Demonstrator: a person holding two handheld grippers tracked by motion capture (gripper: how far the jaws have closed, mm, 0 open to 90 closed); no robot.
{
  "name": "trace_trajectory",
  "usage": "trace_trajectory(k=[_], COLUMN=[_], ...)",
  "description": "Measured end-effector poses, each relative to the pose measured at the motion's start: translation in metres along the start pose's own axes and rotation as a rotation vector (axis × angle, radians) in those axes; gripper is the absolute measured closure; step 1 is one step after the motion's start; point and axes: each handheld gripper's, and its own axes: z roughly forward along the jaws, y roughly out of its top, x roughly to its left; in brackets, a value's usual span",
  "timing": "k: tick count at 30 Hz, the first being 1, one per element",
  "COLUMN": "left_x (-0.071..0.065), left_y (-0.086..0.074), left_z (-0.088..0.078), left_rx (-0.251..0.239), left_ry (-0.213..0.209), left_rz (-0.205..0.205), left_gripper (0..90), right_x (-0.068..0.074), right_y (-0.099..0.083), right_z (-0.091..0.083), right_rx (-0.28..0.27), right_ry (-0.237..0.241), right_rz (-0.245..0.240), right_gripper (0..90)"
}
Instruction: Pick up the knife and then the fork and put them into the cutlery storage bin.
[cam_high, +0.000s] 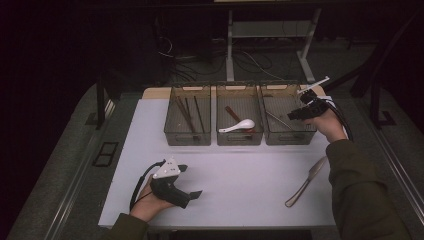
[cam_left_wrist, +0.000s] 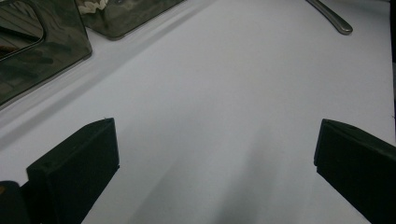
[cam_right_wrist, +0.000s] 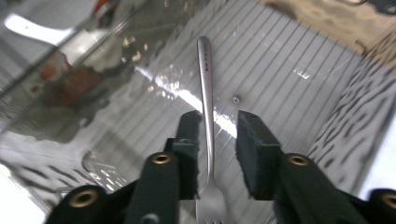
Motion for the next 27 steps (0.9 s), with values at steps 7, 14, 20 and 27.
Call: trace_trajectory(k=[7, 14, 20, 27], left_x=[0.0, -0.001, -0.001, -0.001], left_y=[0.0, 0.0, 0.0, 0.0], left_z=[0.0, 0.0, 0.0, 0.0], left_rx=[0.001, 0.001, 0.0, -0.001], left_ry=[-0.002, -0.004, -0.004, -0.002], left_rz=[0.001, 0.003, 0.002, 0.0], left_gripper=[0.0, 0.0, 0.0, 0.0], right_x=[0.005, 0.023, 0.041, 0.061], right_y=[-0.01, -0.031, -0.053, -0.083], right_z=[-0.028, -0.052, -0.067, -0.071], right_rx=[-0.12, -0.187, -0.218, -0.211], right_ry=[0.055, 0.098, 0.123, 0.167], right_rz=[0.039, 0.024, -0.018, -0.045], right_gripper=[55.8, 50.4, 55.8, 71.6])
